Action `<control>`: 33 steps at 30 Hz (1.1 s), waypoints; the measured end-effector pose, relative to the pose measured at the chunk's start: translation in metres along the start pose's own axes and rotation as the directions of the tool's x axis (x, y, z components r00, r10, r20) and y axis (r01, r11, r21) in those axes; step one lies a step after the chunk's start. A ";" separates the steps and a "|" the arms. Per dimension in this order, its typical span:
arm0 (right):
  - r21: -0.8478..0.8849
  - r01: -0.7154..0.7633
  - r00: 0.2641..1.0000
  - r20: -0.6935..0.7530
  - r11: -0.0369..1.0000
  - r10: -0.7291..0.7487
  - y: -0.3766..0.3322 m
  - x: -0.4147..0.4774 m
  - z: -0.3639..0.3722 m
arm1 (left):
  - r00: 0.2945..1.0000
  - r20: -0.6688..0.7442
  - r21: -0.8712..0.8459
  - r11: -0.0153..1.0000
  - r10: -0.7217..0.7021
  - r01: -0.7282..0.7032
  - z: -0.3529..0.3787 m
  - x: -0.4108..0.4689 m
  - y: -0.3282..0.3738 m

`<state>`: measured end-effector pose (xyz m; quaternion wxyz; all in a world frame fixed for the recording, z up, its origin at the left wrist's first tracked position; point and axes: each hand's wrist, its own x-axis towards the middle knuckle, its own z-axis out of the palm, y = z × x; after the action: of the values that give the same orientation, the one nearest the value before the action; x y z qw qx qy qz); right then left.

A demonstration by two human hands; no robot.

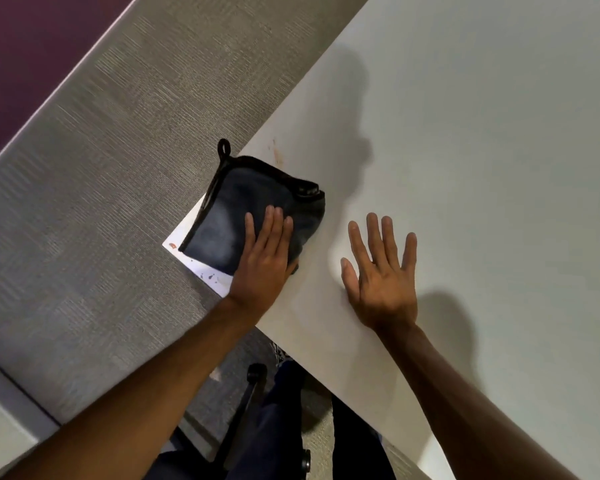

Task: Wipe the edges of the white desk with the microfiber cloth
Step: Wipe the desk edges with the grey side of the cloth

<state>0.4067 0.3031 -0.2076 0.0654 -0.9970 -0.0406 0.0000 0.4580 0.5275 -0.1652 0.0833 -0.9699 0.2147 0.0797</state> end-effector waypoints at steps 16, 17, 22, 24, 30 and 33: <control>0.010 0.046 0.991 -0.127 0.999 -0.044 0.000 -0.001 0.000 | 0.918 0.090 -0.124 0.910 -0.386 0.395 -0.024 0.152 -0.022; 0.010 0.048 0.990 -0.134 0.999 -0.047 0.000 -0.001 0.000 | 0.922 0.087 -0.120 0.915 -0.378 0.386 -0.023 0.152 -0.024; -0.015 0.032 0.999 -0.043 0.999 -0.033 0.002 -0.003 -0.001 | 0.986 0.058 0.015 0.987 -0.158 0.157 -0.015 0.094 -0.022; -0.010 0.006 1.000 -0.003 1.000 -0.006 0.000 -0.002 -0.002 | 0.997 0.016 0.071 0.995 -0.073 0.072 -0.014 0.059 -0.016; -0.013 0.005 1.000 -0.012 1.000 -0.005 0.000 -0.001 -0.002 | 0.993 -0.086 0.117 0.991 0.077 -0.067 -0.008 -0.023 0.007; 0.014 0.038 0.994 -0.102 0.999 -0.037 0.000 -0.003 -0.002 | 0.988 -0.101 0.094 0.990 0.115 -0.106 -0.008 -0.014 0.003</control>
<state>0.4033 0.3023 -0.2060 0.0752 -0.9943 -0.0559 -0.0515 0.4454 0.5289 -0.1556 0.1103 -0.9546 0.2757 0.0229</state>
